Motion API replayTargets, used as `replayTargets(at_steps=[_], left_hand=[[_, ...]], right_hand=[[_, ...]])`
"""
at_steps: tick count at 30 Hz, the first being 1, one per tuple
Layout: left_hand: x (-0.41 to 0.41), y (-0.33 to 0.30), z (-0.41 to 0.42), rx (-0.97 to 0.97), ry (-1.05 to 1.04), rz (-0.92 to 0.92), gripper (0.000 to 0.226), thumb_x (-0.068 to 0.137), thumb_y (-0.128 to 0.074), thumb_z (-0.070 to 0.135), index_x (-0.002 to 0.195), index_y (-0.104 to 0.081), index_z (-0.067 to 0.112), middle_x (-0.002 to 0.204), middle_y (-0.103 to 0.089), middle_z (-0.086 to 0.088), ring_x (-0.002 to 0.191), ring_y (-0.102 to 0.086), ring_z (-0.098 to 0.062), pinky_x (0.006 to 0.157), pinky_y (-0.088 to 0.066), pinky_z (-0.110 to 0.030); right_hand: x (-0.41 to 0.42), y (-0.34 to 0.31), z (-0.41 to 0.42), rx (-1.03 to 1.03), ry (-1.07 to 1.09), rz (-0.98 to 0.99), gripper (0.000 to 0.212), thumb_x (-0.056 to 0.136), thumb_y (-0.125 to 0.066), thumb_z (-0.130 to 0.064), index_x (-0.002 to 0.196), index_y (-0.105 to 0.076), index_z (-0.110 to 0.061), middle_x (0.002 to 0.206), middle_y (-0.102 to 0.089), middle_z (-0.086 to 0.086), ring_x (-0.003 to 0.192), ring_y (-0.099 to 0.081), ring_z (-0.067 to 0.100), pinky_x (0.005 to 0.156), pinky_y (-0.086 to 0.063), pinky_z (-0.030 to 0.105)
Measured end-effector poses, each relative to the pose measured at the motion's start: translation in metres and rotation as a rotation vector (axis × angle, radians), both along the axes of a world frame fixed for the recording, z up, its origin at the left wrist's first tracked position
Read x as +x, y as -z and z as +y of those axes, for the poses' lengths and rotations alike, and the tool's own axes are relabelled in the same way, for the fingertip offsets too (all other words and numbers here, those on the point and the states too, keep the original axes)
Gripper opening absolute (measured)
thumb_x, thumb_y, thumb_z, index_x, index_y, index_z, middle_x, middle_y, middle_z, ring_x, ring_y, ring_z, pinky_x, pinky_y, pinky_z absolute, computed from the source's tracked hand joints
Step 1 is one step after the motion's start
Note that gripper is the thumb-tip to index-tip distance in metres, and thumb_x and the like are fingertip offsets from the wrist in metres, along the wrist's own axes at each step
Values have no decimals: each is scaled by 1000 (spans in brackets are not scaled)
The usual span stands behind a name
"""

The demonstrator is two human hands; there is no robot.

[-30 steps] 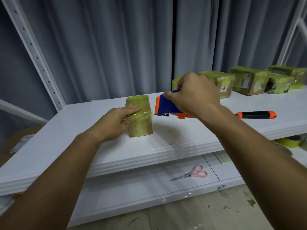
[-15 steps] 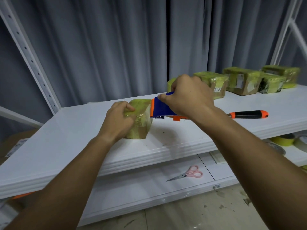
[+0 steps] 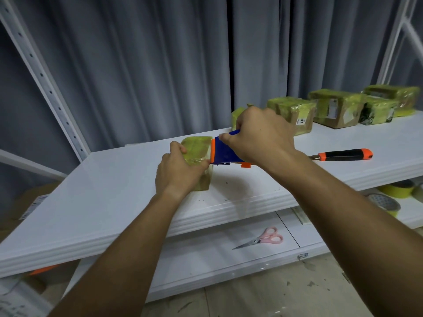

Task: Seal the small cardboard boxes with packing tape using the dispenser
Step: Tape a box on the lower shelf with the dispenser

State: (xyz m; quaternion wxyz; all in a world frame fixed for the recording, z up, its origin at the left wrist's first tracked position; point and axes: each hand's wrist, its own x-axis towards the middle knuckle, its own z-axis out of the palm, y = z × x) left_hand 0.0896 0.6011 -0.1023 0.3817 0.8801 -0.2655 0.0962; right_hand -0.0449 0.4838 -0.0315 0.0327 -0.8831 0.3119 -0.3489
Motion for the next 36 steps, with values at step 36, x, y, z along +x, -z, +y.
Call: replayTargets(at_steps=[36], left_hand=[[-148, -77, -186, -323, 425, -30, 59, 70, -82, 41, 123, -60, 32, 132, -52, 7, 121, -53, -17, 86, -37, -25]], right_hand=[[-148, -50, -115, 6, 453, -55, 44, 87, -60, -54, 63, -43, -21, 67, -53, 0, 69, -58, 30, 55, -34, 30]])
